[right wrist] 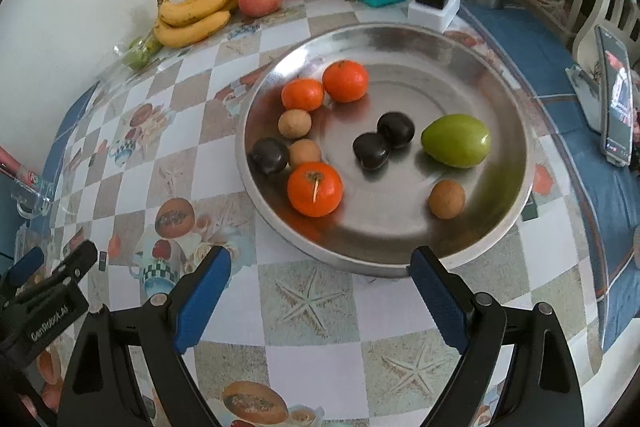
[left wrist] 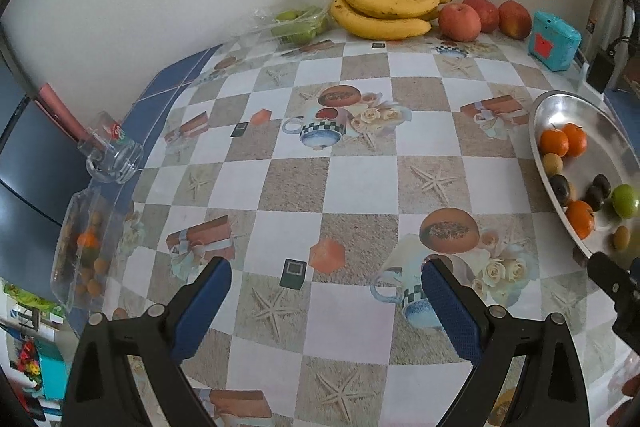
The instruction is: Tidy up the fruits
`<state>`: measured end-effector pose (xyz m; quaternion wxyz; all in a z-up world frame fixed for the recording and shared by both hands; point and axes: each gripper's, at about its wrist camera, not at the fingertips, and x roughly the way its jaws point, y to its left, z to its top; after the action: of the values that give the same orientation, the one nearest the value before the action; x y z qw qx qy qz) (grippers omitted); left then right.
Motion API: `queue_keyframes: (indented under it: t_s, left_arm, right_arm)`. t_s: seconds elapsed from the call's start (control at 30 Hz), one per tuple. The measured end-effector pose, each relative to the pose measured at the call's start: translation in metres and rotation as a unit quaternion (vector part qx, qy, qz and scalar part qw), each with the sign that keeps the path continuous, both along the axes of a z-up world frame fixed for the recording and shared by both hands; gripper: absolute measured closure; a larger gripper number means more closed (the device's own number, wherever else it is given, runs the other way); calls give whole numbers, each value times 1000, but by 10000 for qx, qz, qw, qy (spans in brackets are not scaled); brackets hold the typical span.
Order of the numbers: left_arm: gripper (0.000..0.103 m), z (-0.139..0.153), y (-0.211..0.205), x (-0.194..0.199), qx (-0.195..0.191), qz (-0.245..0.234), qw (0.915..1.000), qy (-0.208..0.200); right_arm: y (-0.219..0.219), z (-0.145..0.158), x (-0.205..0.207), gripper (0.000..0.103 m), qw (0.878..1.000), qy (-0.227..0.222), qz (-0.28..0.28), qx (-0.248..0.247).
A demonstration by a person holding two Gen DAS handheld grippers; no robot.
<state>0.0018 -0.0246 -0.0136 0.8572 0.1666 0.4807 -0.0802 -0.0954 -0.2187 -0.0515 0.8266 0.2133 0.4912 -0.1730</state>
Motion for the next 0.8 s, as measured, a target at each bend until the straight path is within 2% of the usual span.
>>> queue_keyframes:
  t_s: [0.43, 0.8]
  left_arm:
    - [5, 1, 4, -1, -36, 65, 9999, 92]
    - [5, 6, 11, 3, -278, 240, 9993, 93]
  right_arm:
    - [2, 13, -8, 11, 9996, -205, -73, -172]
    - [7, 12, -5, 11, 9997, -182, 93, -121]
